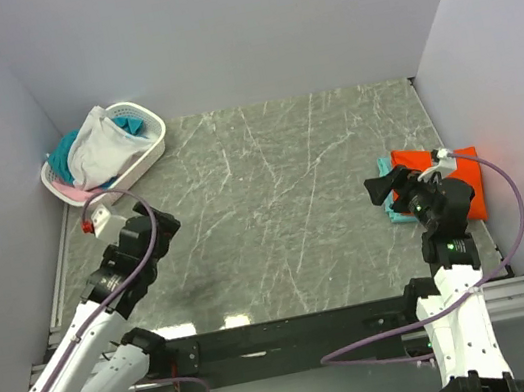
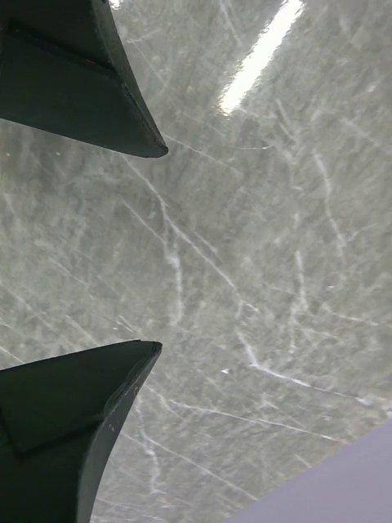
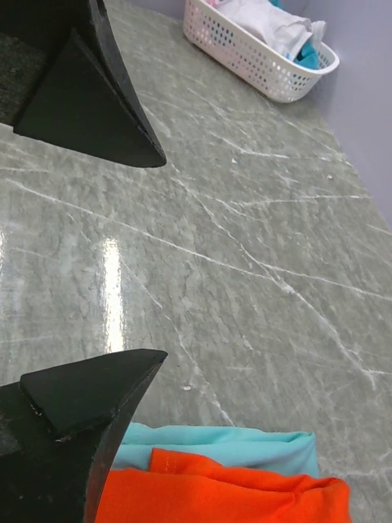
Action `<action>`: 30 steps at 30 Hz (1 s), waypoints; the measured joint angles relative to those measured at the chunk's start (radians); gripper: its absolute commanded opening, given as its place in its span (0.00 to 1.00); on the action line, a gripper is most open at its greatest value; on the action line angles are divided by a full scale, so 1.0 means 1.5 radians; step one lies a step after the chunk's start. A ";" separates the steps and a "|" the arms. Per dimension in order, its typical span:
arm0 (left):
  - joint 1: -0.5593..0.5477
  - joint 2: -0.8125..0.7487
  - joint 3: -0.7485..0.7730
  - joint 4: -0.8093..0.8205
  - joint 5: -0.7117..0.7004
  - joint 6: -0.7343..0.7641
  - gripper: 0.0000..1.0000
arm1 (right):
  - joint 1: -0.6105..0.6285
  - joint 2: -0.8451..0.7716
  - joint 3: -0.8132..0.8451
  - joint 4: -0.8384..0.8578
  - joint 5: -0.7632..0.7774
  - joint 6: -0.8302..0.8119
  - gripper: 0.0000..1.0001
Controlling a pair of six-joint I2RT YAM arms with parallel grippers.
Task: Fold and stack the t-shirts
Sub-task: Grab the tshirt from the pile
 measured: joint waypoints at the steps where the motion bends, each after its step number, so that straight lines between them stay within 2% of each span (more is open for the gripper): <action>1: 0.000 0.007 0.006 0.001 -0.010 -0.001 0.99 | 0.000 0.000 0.000 0.001 -0.001 0.004 0.98; 5: 0.013 0.069 0.064 0.005 -0.058 0.018 0.99 | 0.000 0.011 0.002 0.012 -0.010 0.029 0.98; 9: 0.103 0.160 0.146 0.051 -0.045 0.072 0.99 | 0.000 0.056 0.049 -0.003 -0.007 0.039 0.98; 15: 0.291 0.375 0.279 0.152 0.079 0.164 0.99 | 0.000 0.085 0.081 -0.006 -0.008 0.030 0.98; 20: 0.403 0.605 0.440 0.164 0.191 0.209 0.99 | 0.000 0.086 0.081 -0.021 0.003 0.014 0.98; 25: 0.453 0.780 0.585 0.139 0.225 0.236 1.00 | 0.000 0.090 0.081 -0.023 0.009 0.004 0.97; 30: 0.468 0.847 0.631 0.113 0.223 0.256 0.98 | 0.000 0.109 0.081 -0.023 0.009 -0.004 0.96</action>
